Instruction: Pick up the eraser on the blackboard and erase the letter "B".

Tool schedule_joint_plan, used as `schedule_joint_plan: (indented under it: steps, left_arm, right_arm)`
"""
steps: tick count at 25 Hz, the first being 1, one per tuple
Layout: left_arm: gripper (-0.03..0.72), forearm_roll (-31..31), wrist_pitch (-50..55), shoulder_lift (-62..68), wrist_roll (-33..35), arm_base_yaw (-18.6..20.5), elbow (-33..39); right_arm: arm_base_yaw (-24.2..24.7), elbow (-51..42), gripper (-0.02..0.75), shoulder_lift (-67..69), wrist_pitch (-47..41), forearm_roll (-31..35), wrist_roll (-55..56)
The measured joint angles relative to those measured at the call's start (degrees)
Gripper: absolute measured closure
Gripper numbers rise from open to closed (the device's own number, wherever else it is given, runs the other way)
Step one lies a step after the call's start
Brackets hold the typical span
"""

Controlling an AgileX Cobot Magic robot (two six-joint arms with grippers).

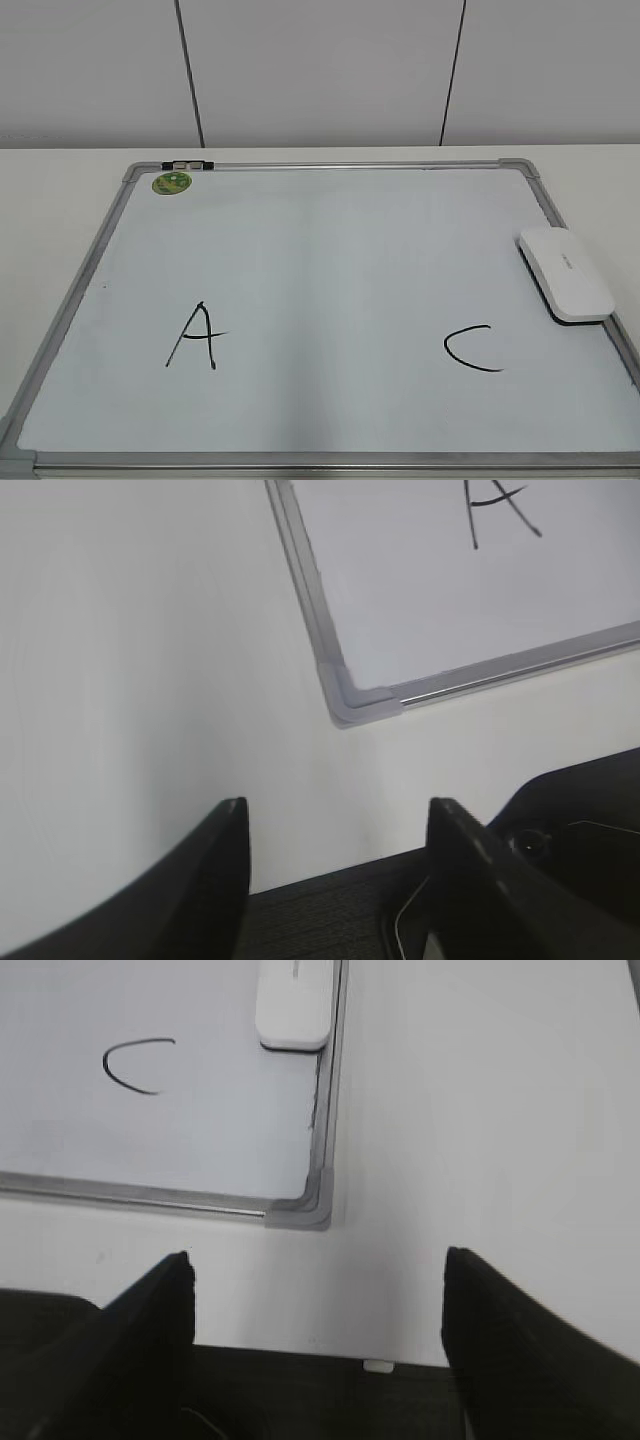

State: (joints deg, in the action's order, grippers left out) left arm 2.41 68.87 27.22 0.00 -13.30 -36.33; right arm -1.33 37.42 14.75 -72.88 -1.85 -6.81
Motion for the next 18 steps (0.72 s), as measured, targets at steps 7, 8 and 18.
schedule_joint_plan:
  steps: [7,8,18]
  left_arm:
    - [0.282,1.2,-5.7,-0.8,0.0,0.0,7.0]
    - [0.282,1.3,-5.8,-0.8,0.0,0.0,7.0]
    - [0.282,2.7,-6.6,-0.8,-1.9,0.0,7.0]
  right_arm:
    - [0.0,-8.1,0.147,0.0,6.9,-0.2,0.1]
    - [0.0,-8.4,0.147,0.0,7.2,-0.2,0.2]
    - [0.0,-8.5,0.147,0.0,7.9,-0.2,0.4]
